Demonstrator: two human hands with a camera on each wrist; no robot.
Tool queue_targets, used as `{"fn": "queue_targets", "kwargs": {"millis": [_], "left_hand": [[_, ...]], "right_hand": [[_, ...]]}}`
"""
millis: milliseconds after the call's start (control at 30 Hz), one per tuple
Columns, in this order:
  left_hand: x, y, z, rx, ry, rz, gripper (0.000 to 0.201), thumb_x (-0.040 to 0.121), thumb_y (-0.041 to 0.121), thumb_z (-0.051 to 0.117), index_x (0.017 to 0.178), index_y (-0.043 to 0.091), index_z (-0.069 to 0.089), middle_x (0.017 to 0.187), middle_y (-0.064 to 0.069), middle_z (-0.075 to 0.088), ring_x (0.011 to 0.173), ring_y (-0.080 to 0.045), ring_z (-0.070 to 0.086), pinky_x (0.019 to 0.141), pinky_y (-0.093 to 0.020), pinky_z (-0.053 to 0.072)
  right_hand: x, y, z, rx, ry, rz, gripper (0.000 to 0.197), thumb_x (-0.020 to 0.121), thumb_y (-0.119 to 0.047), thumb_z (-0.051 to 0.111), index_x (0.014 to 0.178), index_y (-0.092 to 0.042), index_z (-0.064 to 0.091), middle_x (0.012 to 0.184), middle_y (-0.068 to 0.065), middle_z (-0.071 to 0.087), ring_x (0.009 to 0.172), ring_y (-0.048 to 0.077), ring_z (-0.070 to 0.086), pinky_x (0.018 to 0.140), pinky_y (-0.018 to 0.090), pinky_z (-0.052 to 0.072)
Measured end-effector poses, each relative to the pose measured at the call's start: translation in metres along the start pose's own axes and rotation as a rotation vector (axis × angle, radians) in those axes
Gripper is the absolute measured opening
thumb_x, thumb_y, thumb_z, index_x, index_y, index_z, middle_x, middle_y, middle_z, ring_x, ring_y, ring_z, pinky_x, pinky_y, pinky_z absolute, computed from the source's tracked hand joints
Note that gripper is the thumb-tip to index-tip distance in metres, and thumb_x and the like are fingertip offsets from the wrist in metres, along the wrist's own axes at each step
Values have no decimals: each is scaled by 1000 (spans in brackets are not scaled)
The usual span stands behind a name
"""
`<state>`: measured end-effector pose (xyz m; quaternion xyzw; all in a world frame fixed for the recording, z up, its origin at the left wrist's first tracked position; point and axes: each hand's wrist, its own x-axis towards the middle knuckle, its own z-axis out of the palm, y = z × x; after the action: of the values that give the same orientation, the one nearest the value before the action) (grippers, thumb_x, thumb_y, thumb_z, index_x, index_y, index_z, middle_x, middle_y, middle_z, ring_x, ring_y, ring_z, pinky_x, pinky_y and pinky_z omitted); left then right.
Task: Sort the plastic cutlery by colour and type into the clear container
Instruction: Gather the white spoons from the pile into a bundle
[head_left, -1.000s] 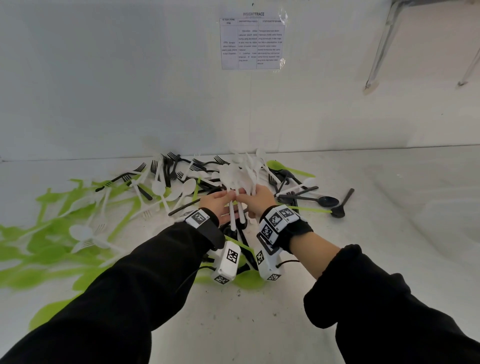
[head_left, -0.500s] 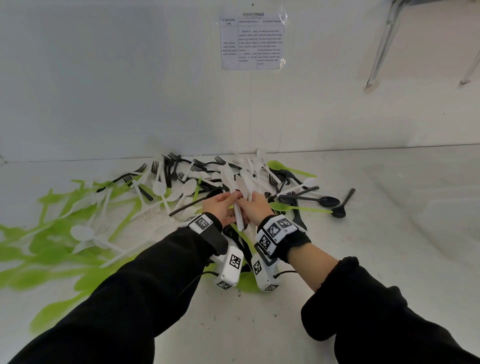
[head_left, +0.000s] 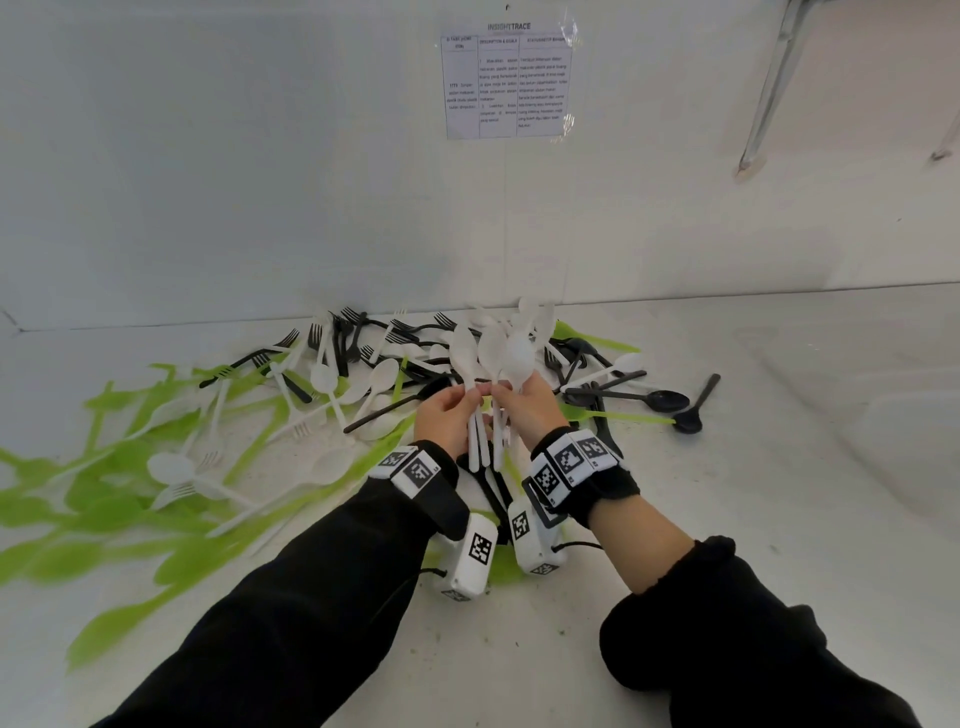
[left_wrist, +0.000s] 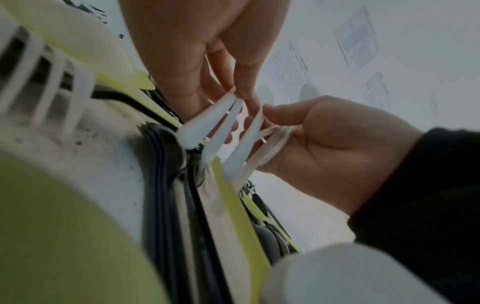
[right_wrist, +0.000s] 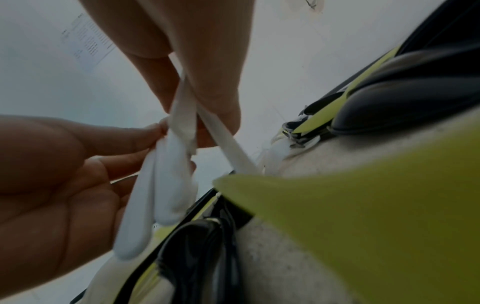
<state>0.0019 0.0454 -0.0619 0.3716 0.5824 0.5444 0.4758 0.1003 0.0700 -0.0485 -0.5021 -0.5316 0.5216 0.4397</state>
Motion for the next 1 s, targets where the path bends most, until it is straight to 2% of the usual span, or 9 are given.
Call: {"fn": "queue_targets", "kwargs": {"millis": [100,233,333,433,600,667,800,867,1000], "left_hand": [[0,5,0,-18,-1,8,15,95,15,54,104,9,64,85,-4,67,74,-18,64,81,-41,56],[0,9,0,-22,-34,33,13,95,13,52,94,17,64,88,-3,68,83,-18,65,88,-42,53],[3,7,-1,-31,-52,18,13,95,14,52,98,17,64,91,-3,67,86,-18,65,91,-45,52],[4,8,0,-33,-54,11,13,95,12,51,95,17,63,88,-4,67,83,-17,64,91,-42,51],[6,3,1,-30,-30,24,22,92,13,56,112,6,64,106,-13,67,100,-27,64,97,-43,49],[8,1,2,-40,-17,6,24,93,13,55,115,5,63,105,-13,68,99,-27,65,95,-42,50],[12,-1,2,-2,-12,46,14,93,12,54,96,13,67,94,-10,69,91,-24,66,91,-39,52],[12,-1,2,-10,-10,54,14,93,11,54,89,17,66,92,-9,69,90,-24,65,92,-40,52],[12,-1,2,-73,-25,37,15,93,9,55,102,12,66,96,-8,68,93,-24,64,93,-42,50]], "right_hand": [[2,3,5,-37,-22,-26,19,87,-7,55,105,-12,59,96,8,64,102,30,62,97,49,48],[1,3,5,-14,-17,-32,20,87,-9,57,107,-9,61,104,14,67,103,29,64,97,47,48],[2,3,4,13,-1,-30,21,88,-8,57,109,-6,60,107,18,67,103,30,64,97,47,49],[2,1,6,50,-23,-14,22,91,-7,52,111,-14,58,110,16,65,105,28,63,97,42,49],[6,3,3,114,45,-4,19,91,-2,51,88,-20,54,92,9,62,92,24,61,92,40,51],[8,4,3,128,45,18,21,92,-2,49,86,-22,53,94,11,61,91,25,61,91,42,51],[10,3,3,142,29,25,20,93,-3,50,85,-22,53,90,9,61,90,25,61,90,42,50],[12,3,5,105,38,30,20,93,-4,50,86,-23,53,95,9,62,94,26,62,92,41,51],[17,3,9,23,56,63,12,90,-10,52,98,-18,55,106,14,64,100,29,64,91,43,52]]}}
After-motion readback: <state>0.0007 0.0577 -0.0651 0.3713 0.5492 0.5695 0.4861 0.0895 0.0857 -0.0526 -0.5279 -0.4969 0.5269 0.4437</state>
